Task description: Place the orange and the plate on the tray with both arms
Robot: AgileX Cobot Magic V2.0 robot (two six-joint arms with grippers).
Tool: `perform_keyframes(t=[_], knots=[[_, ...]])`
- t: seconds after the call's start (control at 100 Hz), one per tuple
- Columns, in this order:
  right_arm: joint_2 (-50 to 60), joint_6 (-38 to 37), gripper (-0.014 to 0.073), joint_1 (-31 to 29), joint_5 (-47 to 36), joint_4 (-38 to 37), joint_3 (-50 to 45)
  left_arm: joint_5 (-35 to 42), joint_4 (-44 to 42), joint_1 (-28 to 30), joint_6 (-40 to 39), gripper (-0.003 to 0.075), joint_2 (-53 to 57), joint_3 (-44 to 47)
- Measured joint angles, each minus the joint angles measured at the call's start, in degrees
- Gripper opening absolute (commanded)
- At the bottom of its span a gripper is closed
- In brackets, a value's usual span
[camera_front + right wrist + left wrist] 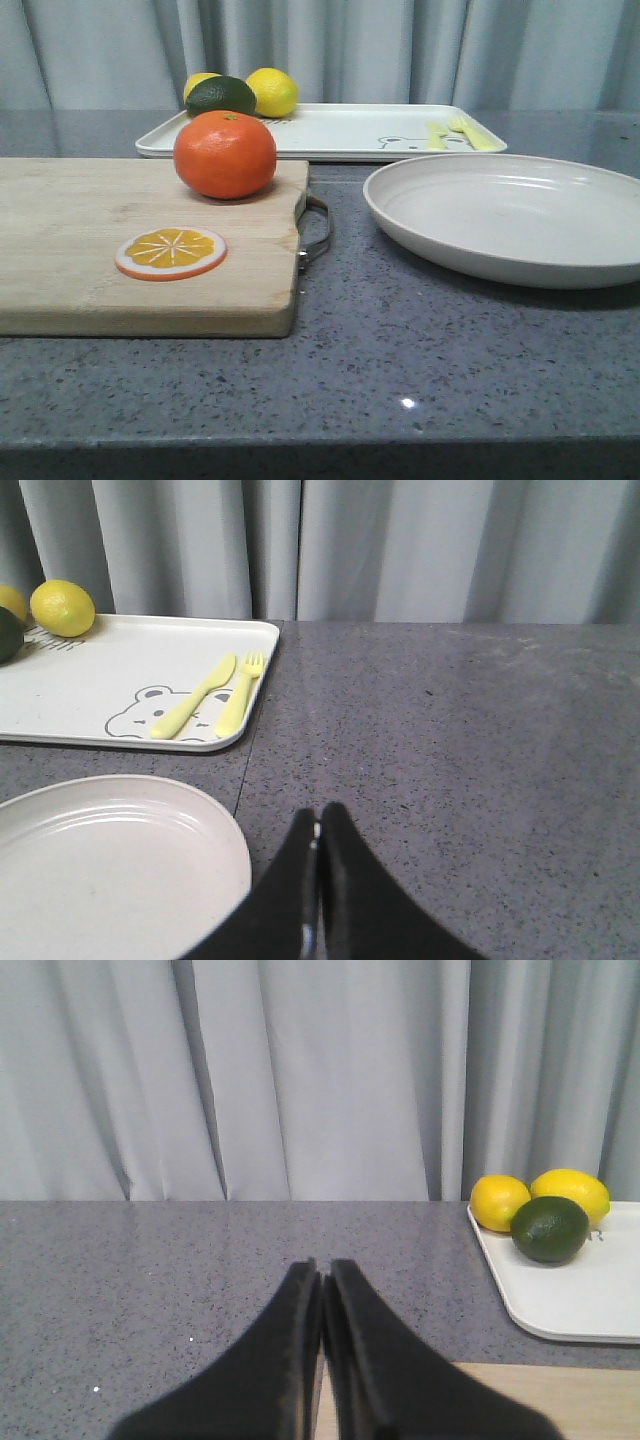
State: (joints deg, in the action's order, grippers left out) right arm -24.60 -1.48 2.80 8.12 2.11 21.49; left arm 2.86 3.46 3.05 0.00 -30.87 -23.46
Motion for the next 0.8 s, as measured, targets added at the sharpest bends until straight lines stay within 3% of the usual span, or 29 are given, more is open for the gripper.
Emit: perform_keyframes(t=[0.15, 0.25, 0.45, 0.67, 0.8], knots=[[0.0, -0.1, -0.0067, 0.0, 0.0, 0.0, 0.0, 0.0, 0.1, -2.5, 0.0, 0.0363, -4.0, -1.6], [0.0, -0.1, -0.0067, 0.0, 0.0, 0.0, 0.0, 0.0, 0.2, -5.4, 0.0, 0.0475, -7.0, -3.7], [0.0, -0.1, -0.0067, 0.0, 0.0, 0.0, 0.0, -0.9, 0.2, -12.6, 0.0, 0.0511, -14.5, -9.0], [0.0, -0.1, -0.0067, 0.0, 0.0, 0.0, 0.0, -5.4, 1.8, -20.1, 0.0, 0.0666, -24.8, -16.8], [0.0, -0.1, -0.0067, 0.0, 0.0, 0.0, 0.0, -9.7, 4.3, -23.4, 0.0, 0.0669, -30.8, -21.9]])
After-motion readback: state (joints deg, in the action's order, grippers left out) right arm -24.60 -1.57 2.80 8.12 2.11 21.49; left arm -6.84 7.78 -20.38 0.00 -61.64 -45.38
